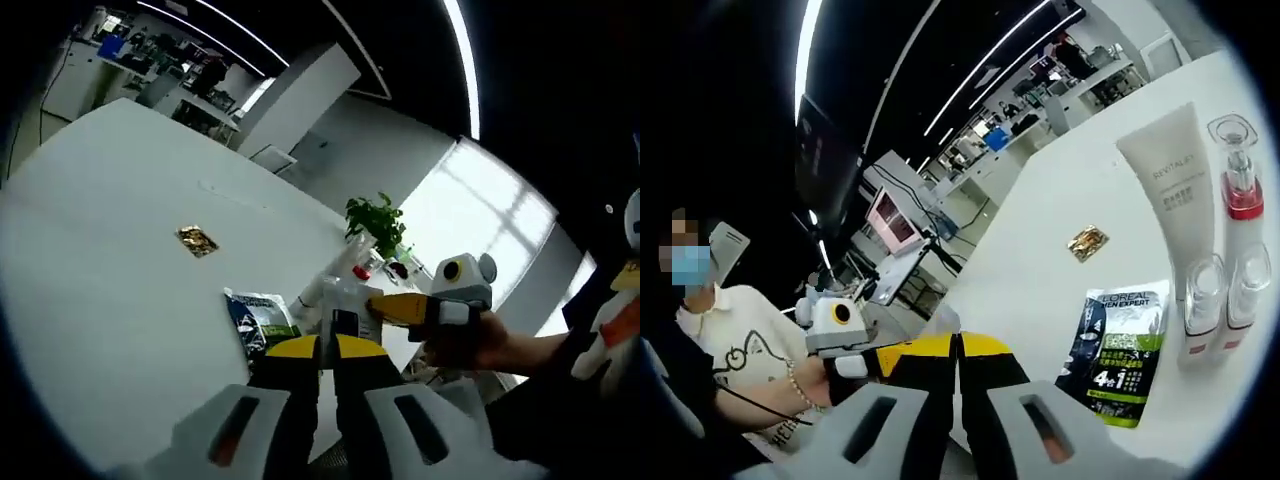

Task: Arrange the skincare products in the storage area until every visible bottle or jar stands upright without overlapping.

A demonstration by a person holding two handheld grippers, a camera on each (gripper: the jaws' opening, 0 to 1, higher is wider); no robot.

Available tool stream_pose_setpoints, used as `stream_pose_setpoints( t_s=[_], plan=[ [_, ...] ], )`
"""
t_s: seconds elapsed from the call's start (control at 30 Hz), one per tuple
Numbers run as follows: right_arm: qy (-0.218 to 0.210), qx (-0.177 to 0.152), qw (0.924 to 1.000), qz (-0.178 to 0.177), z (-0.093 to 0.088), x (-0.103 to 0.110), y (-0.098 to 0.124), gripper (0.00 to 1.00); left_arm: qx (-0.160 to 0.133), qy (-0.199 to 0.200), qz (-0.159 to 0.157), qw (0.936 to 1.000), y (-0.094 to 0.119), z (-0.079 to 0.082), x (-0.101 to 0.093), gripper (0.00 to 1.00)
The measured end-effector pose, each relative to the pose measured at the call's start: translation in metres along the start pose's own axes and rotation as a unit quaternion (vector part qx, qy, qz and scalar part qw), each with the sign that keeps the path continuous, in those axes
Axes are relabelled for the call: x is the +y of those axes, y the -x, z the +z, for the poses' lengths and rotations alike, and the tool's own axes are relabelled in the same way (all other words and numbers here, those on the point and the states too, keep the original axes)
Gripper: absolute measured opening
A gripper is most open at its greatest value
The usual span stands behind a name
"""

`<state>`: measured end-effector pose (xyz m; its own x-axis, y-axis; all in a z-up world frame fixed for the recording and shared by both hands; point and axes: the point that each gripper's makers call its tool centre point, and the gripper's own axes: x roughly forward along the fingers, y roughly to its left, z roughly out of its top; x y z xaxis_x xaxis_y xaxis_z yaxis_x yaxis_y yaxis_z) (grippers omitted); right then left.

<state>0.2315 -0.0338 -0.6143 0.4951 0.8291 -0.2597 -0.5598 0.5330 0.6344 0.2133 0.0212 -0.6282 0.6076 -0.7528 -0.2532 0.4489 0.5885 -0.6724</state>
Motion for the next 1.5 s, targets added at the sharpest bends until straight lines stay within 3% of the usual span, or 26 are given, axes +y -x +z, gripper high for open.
stream_pose_setpoints(
  t_s=[0.23,0.37,0.5,0.97,1.27,1.5],
  plan=[
    [0.085,0.038,0.9951,-0.033,-0.012,-0.006,-0.019,0.01,0.006,0.021,0.037,0.9991,0.005,-0.007,0.014,0.0],
    [0.149,0.068,0.9855,-0.046,-0.022,-0.009,-0.03,0.01,0.027,0.021,0.067,0.9972,0.006,-0.02,0.029,0.0],
    [0.173,0.087,0.9796,-0.054,-0.029,-0.012,-0.035,0.01,0.039,0.019,0.087,0.9952,0.006,-0.031,0.041,0.0],
    [0.216,0.13,0.9644,-0.081,-0.053,-0.042,-0.056,0.01,0.077,0.023,0.13,0.9882,-0.002,-0.046,0.07,0.0],
    [0.217,0.15,0.9596,-0.098,-0.069,-0.065,-0.069,0.01,0.105,0.015,0.158,0.9818,-0.014,-0.057,0.095,0.0],
    [0.225,0.152,0.9565,-0.106,-0.072,-0.076,-0.077,0.01,0.116,0.009,0.165,0.9794,-0.019,-0.058,0.104,0.0]
  ],
)
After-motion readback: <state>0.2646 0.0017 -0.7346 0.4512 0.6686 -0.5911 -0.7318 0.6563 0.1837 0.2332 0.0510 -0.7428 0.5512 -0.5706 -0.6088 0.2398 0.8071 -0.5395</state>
